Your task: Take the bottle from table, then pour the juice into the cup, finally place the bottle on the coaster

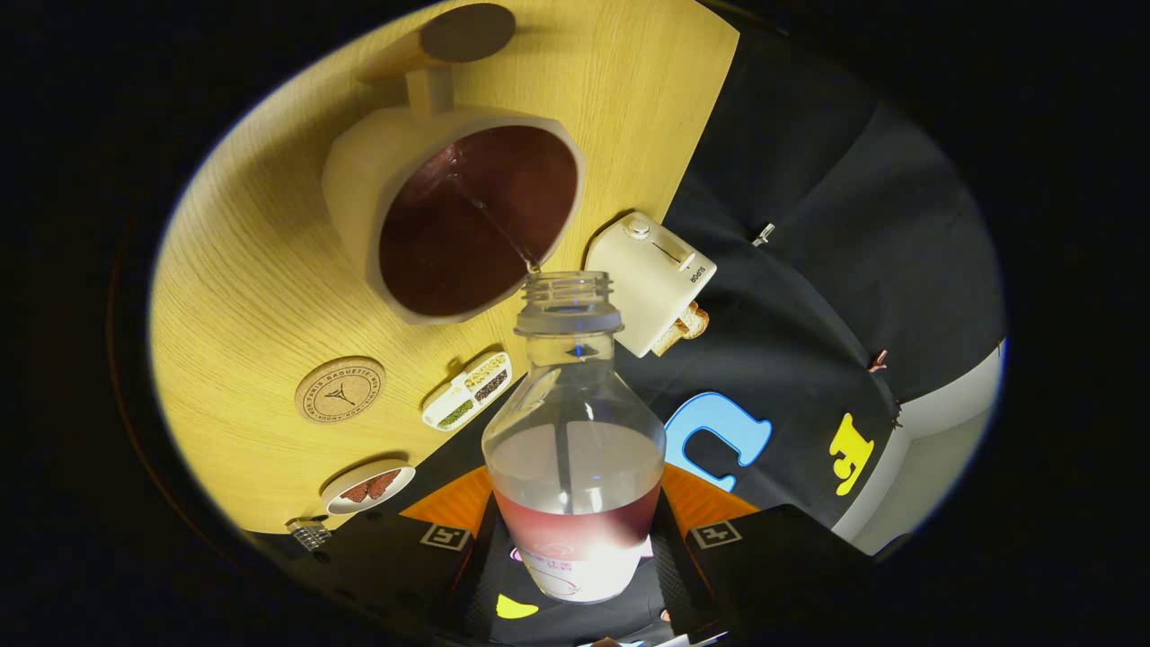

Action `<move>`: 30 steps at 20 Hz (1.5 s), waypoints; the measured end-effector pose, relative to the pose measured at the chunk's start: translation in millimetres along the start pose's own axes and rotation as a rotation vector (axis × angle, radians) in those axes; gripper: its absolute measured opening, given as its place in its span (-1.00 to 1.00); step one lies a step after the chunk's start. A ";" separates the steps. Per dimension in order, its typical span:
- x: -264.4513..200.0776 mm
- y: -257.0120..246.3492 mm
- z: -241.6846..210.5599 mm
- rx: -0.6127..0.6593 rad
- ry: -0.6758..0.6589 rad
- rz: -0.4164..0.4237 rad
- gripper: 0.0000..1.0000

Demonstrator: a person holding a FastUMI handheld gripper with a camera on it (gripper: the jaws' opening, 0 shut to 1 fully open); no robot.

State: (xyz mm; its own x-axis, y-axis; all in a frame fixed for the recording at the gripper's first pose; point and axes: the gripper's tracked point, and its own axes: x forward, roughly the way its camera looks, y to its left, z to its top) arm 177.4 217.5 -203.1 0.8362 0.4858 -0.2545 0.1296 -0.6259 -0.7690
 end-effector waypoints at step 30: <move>-33.4 10.5 -17.3 0.461 0.100 0.100 0.46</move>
State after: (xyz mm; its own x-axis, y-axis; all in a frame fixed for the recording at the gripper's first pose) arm 160.0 184.1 -192.5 0.8827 0.3618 -0.2998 -0.1848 -0.3194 -0.9294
